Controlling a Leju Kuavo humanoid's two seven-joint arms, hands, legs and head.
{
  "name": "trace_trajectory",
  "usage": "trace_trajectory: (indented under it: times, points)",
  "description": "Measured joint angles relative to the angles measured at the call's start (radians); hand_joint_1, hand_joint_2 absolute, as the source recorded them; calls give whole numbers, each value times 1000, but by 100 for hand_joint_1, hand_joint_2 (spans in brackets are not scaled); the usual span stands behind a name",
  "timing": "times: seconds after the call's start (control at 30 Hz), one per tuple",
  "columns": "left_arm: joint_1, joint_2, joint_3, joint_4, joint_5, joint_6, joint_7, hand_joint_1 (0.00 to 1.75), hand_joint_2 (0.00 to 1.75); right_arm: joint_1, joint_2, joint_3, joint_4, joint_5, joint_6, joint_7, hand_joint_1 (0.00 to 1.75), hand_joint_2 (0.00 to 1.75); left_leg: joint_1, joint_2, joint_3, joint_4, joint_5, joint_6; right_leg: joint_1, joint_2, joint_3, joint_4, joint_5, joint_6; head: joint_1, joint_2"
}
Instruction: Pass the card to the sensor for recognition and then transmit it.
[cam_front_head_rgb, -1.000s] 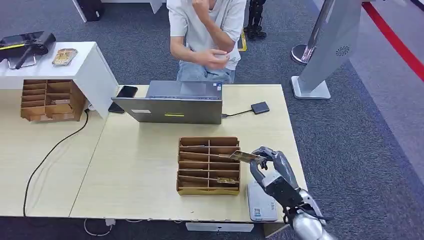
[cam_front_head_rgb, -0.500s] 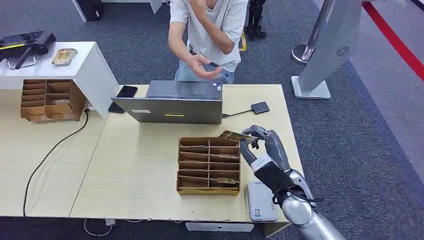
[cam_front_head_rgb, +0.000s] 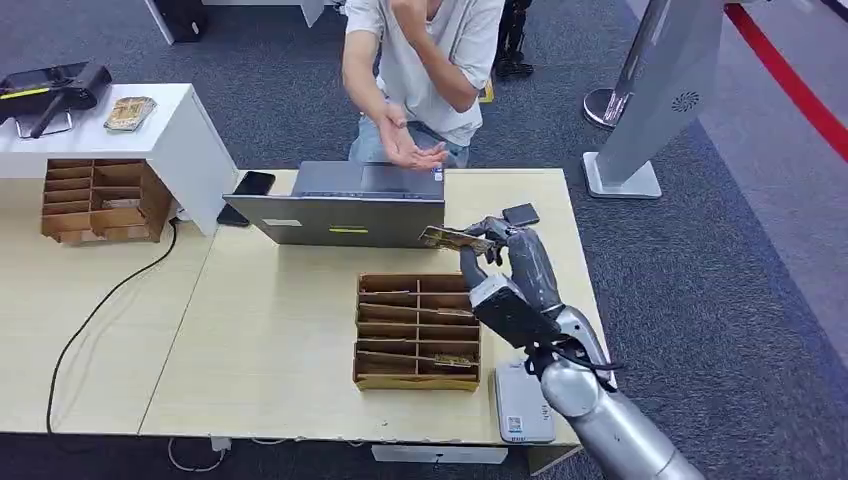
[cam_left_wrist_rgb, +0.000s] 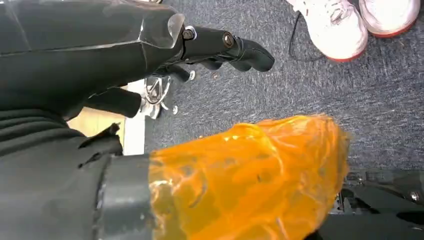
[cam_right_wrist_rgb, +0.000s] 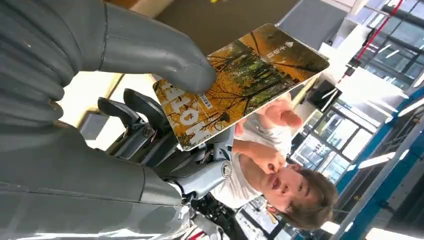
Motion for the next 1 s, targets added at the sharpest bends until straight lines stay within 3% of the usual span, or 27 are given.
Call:
trace_trajectory:
  times: [1.0]
  points:
    - [0,11,0,0,-39,-29,-16,0,0,-206,174,103,209,70,31,92,175,175,0,0,0,0,1,-1,0,0,0,0,0,0,0,0]
